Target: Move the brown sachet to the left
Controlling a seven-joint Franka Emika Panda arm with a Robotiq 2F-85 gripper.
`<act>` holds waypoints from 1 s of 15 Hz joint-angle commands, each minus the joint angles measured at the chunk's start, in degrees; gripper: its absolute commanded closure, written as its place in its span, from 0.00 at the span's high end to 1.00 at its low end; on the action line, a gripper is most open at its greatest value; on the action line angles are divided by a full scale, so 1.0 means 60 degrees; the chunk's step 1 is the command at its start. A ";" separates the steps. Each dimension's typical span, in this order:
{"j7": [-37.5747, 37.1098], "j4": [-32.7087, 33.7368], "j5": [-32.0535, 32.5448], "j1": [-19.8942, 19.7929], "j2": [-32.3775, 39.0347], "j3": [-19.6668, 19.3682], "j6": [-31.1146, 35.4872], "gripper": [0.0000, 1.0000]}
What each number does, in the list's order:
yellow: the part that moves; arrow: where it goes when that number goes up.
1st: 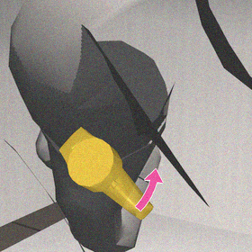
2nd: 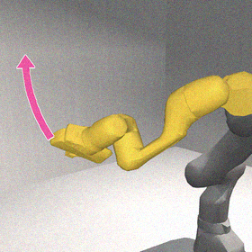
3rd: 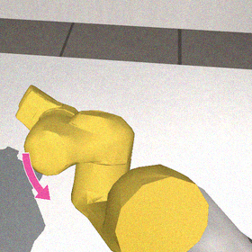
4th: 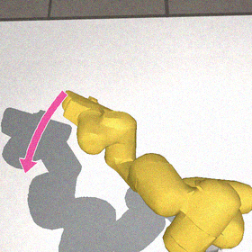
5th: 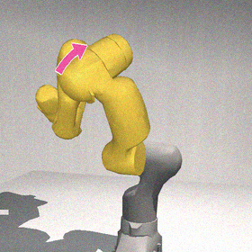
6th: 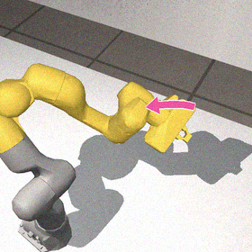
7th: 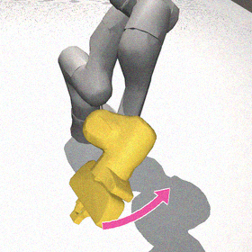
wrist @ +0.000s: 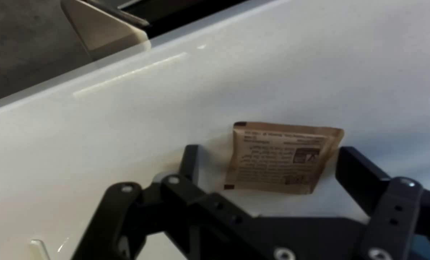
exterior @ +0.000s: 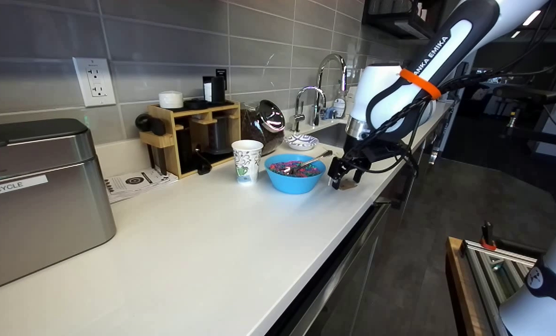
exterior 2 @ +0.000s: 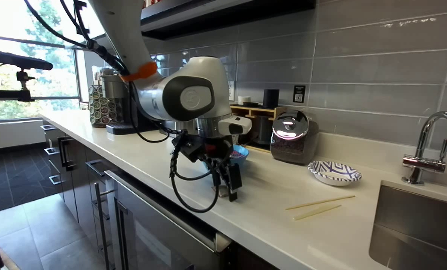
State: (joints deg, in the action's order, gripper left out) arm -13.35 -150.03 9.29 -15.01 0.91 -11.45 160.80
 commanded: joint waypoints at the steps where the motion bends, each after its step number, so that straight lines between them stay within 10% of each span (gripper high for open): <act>1: -0.0693 0.0195 0.0938 0.0176 0.0348 -0.0175 -0.0003 0.86; 7: -0.1279 0.0295 0.1475 0.0200 0.0304 -0.0274 -0.0289 0.53; 15: -0.1399 0.0431 0.1210 0.0180 0.0133 -0.0364 -0.0617 0.35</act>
State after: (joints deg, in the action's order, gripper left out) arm -20.29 -148.34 16.55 -14.45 1.07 -13.11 159.15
